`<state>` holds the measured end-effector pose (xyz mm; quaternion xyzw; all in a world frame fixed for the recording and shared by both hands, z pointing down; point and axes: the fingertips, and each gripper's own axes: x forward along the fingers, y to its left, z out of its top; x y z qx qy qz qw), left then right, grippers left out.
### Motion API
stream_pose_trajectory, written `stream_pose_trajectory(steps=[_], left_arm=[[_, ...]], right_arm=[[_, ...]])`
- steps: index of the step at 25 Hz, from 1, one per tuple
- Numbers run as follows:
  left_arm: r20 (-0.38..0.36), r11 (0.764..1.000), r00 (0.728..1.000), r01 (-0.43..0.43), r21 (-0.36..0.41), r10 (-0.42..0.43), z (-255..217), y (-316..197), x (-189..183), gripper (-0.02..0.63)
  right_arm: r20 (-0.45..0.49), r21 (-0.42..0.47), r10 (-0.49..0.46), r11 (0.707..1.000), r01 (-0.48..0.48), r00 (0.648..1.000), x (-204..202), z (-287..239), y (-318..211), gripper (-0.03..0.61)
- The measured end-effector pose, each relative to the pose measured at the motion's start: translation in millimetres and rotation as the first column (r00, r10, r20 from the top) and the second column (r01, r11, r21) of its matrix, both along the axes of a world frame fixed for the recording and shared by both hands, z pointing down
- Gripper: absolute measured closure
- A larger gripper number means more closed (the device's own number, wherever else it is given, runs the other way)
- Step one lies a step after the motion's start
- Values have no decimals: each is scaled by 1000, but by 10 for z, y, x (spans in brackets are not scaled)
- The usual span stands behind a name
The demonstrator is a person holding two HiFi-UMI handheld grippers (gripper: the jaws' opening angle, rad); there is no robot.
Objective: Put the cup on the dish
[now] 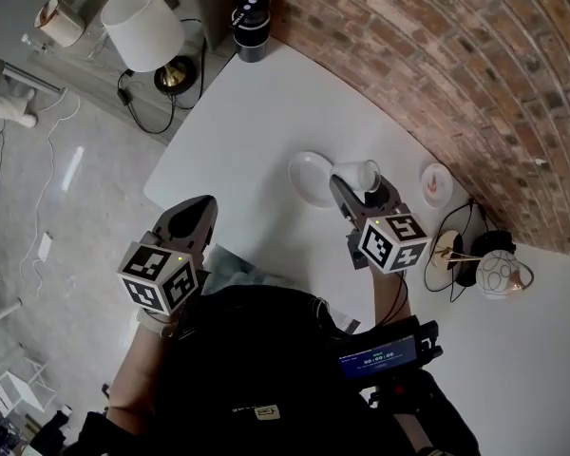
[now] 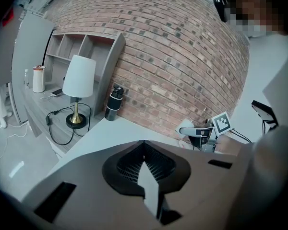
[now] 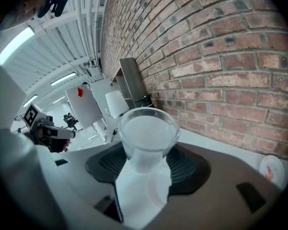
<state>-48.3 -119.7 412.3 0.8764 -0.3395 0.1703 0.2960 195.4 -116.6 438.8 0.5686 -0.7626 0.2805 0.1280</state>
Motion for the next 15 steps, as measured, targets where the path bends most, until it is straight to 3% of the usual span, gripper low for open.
stream_pose_trajectory(steps=[9, 15], left_arm=[[15, 998, 998, 53, -31, -53, 131, -33, -79, 609], [24, 993, 995, 101, -56, -99, 223, -17, -210, 609]], right_arm=[[-66, -26, -48, 999, 46, 997, -9, 350, -158, 316], [-83, -47, -22, 999, 18, 996, 23, 647, -272, 316]])
